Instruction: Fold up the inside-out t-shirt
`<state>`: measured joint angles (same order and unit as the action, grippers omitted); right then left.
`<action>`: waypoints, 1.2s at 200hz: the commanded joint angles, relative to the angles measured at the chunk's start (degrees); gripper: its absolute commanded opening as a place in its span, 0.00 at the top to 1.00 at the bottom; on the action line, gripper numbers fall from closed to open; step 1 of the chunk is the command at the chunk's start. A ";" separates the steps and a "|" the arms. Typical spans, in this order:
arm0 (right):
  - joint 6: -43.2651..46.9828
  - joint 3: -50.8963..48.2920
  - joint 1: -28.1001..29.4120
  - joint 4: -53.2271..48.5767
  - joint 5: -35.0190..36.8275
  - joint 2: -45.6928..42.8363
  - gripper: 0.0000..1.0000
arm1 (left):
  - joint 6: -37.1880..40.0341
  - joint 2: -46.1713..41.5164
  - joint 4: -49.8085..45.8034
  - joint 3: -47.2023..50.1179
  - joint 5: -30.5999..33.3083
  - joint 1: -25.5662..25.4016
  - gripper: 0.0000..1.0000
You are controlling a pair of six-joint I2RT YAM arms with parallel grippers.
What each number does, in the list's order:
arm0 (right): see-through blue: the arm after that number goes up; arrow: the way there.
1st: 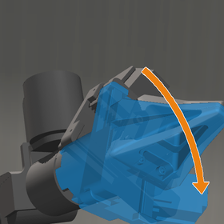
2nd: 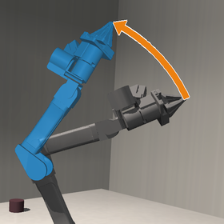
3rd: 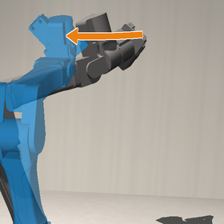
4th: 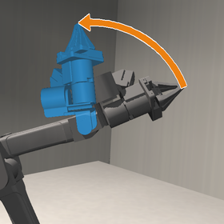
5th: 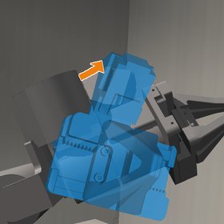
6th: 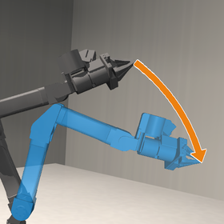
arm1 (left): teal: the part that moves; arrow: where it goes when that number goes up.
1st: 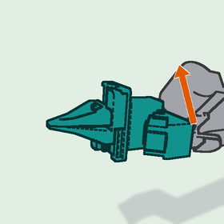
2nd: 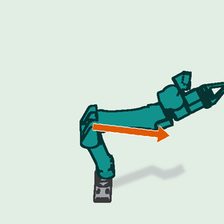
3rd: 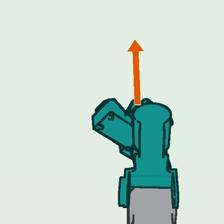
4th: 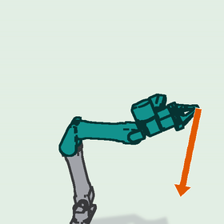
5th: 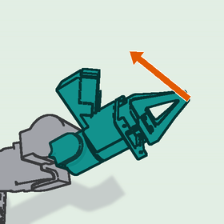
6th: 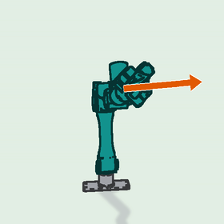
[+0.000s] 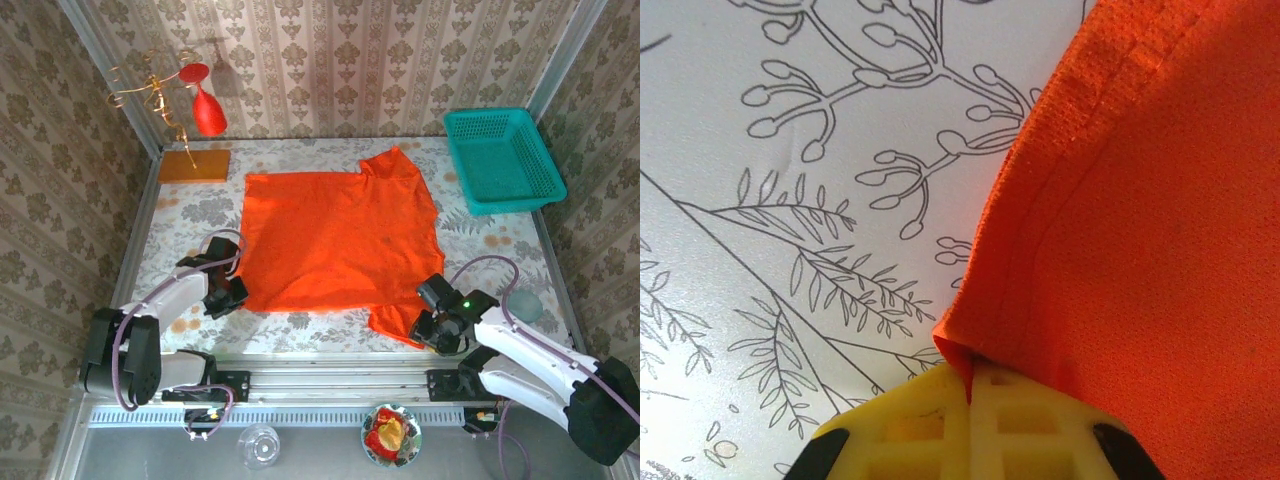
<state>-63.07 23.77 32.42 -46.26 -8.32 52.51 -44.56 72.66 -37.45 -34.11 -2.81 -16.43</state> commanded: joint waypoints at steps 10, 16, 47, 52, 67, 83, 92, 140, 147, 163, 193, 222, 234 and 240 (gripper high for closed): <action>-3.67 -0.68 0.53 1.95 0.12 2.95 0.62 | 0.85 -1.08 -0.42 0.97 -0.67 0.08 1.00; -3.88 -0.82 0.53 2.24 0.13 3.25 0.62 | 0.79 -1.12 -0.38 0.97 -0.71 0.12 1.00; -4.74 -1.07 0.62 2.58 0.14 3.06 0.69 | 0.86 -1.43 -0.67 0.97 -0.71 0.08 1.00; -4.91 -1.09 0.58 2.42 0.22 2.76 0.70 | 0.92 -1.54 -0.66 0.97 -0.68 0.08 1.00; -5.20 -0.86 0.69 1.56 0.66 1.71 0.75 | 0.90 -1.91 -0.90 0.97 -0.62 0.08 1.00; -5.42 -0.50 0.71 0.18 1.21 0.14 0.83 | 1.02 -2.21 -1.36 0.73 -0.62 0.17 1.00; -5.56 -0.20 0.71 -0.93 1.52 -0.79 0.86 | 0.88 -2.52 -1.77 0.62 -0.56 0.17 1.00; -4.23 3.87 0.71 -11.46 5.87 -8.09 1.00 | 0.81 -7.68 -6.44 -0.73 -0.42 -0.25 1.00; -4.08 4.64 0.67 -12.97 6.25 -9.13 1.00 | 0.71 -8.62 -7.31 -0.91 -0.27 -0.27 1.00; -4.08 5.95 0.70 -16.27 6.69 -11.97 1.00 | 0.39 -10.80 -9.16 -0.99 0.08 -0.43 1.00; -4.01 8.05 0.71 -22.39 8.35 -17.67 1.00 | -0.18 -15.71 -12.32 -0.76 0.44 -1.26 1.00; -3.58 10.28 0.75 -25.65 8.23 -21.00 1.00 | -1.09 -20.33 -15.13 -0.78 0.27 -2.64 1.00; -3.13 11.46 0.67 -26.55 8.35 -21.78 1.00 | -1.54 -21.88 -16.21 -1.06 0.34 -3.21 1.00; -2.79 12.07 0.69 -27.04 8.77 -21.97 1.00 | -1.59 -22.47 -16.58 -1.29 0.35 -3.37 1.00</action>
<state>-67.18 32.97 32.80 -66.81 -2.15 31.99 -44.71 52.77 -49.17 -33.80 -3.01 -18.79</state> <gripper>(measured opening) 0.065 0.061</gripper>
